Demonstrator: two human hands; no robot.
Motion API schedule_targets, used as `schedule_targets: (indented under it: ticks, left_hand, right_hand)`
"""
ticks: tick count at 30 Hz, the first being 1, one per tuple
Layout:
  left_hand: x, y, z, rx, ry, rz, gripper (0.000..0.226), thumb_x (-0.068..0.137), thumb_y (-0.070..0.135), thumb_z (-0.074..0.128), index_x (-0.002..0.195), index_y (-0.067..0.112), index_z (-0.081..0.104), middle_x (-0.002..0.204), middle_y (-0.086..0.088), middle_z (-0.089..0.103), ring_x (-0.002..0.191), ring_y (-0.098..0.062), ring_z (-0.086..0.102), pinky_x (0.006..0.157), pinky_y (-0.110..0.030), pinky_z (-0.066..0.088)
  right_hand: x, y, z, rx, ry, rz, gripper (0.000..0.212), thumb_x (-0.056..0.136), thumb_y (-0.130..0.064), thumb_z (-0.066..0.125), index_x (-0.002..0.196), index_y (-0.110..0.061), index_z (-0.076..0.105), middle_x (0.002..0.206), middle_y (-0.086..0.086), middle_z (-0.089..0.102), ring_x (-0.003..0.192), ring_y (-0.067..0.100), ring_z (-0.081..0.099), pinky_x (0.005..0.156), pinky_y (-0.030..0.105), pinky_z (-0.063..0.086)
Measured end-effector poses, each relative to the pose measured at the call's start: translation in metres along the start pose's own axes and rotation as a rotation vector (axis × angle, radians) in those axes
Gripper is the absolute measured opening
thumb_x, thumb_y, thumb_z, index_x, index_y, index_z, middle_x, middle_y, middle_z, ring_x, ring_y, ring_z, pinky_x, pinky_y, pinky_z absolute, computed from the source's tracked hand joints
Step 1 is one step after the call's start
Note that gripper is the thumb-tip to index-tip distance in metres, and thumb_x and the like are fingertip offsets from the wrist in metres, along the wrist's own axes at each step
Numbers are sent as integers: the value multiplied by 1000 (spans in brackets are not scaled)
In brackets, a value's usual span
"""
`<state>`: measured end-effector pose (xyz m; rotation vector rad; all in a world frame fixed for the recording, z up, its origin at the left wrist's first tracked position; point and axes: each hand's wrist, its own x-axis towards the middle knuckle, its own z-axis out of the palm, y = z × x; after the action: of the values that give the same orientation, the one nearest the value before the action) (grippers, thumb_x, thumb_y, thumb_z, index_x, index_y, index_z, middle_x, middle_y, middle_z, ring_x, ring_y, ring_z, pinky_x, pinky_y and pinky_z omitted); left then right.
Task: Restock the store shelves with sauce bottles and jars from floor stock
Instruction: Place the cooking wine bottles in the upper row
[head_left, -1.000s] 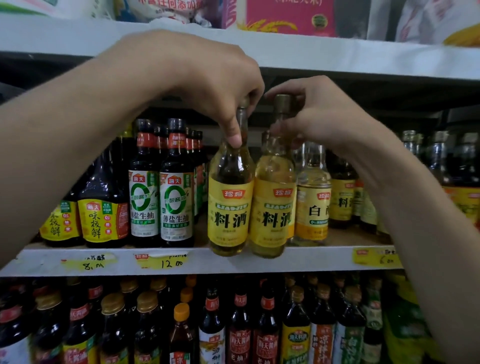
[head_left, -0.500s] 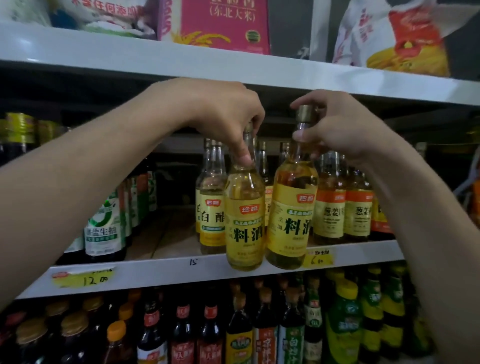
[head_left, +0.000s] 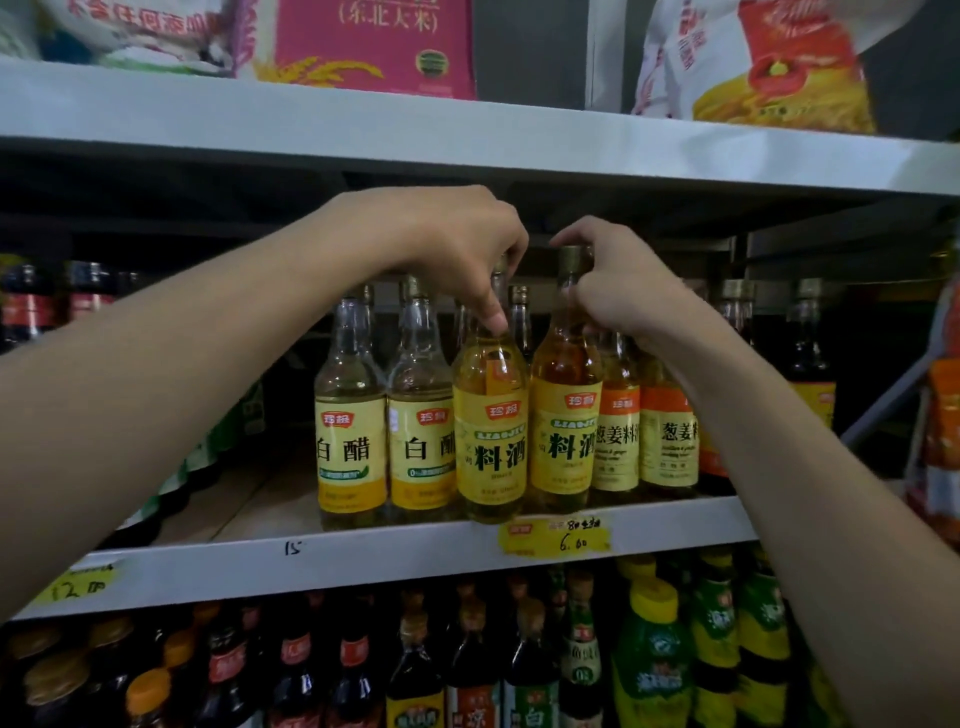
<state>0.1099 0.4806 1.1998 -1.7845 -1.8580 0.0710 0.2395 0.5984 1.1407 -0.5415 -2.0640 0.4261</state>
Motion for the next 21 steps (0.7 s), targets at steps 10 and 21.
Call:
schedule_targets:
  ticks: [10, 21]
  left_hand:
    - [52, -14, 21, -68, -171, -65, 28, 71, 47, 78, 85, 34, 57, 85, 8, 63, 80, -11, 59, 61, -27, 38]
    - [79, -31, 44, -140, -292, -153, 28, 73, 38, 79, 91, 32, 58, 94, 7, 64, 86, -10, 60, 63, -26, 42]
  right_hand:
    - [47, 24, 33, 29, -172, 105, 58, 91, -5, 59, 142, -26, 41, 109, 0, 56, 78, 17, 68, 45, 22, 54]
    - [68, 34, 49, 61, -234, 203, 39, 96, -8, 54, 132, -23, 48, 96, 2, 54, 79, 19, 68, 44, 22, 53]
